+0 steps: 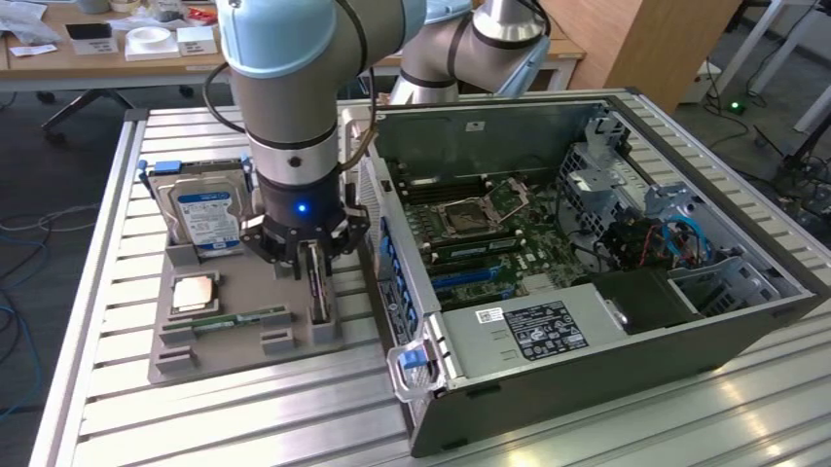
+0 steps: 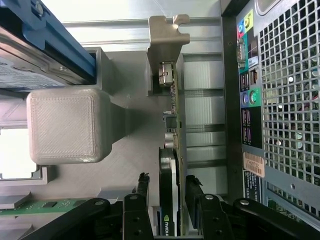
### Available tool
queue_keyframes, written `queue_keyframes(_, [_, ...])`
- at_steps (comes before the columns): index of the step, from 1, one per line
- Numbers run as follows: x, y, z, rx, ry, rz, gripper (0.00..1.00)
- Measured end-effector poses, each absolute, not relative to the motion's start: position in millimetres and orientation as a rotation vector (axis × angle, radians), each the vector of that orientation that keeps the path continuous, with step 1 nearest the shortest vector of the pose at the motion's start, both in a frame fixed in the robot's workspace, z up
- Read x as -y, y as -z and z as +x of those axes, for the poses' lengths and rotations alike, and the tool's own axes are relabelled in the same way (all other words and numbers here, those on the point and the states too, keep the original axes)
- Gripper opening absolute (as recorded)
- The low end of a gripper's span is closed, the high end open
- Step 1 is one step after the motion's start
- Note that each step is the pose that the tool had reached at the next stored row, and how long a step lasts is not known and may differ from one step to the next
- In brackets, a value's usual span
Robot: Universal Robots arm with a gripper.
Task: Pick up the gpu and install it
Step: 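Pick up the gpu and move the gpu toward the slot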
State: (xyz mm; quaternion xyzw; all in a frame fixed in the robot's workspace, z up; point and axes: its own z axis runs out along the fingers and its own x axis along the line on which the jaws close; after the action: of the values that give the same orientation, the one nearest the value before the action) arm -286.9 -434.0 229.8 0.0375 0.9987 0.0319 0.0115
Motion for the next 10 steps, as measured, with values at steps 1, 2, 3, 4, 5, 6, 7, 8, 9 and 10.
queue_keyframes(1, [434.1, -229.4, -287.0, -3.115, -0.099, 0.117, 0.43])
queue_keyframes(2, [434.1, -229.3, -287.0, -3.115, -0.099, 0.117, 0.43])
queue_keyframes(3, [434.1, -229.4, -287.0, -3.115, -0.099, 0.117, 0.43])
queue_keyframes(4, [434.1, -229.3, -287.0, -3.115, -0.099, 0.117, 0.43])
queue_keyframes(5, [434.1, -229.3, -287.0, -3.115, -0.099, 0.117, 0.43])
queue_keyframes(6, [434.0, -229.2, -287.0, -3.115, -0.099, 0.117, 0.43])
queue_keyframes(7, [434.1, -229.2, -287.0, -3.115, -0.099, 0.117, 0.43])
queue_keyframes(8, [434.0, -229.2, -286.9, -3.115, -0.099, 0.117, 0.43])
queue_keyframes(9, [433.9, -229.1, -286.7, -3.115, -0.100, 0.117, 0.43])
queue_keyframes(10, [434.0, -229.1, -286.6, -3.115, -0.100, 0.117, 0.43])
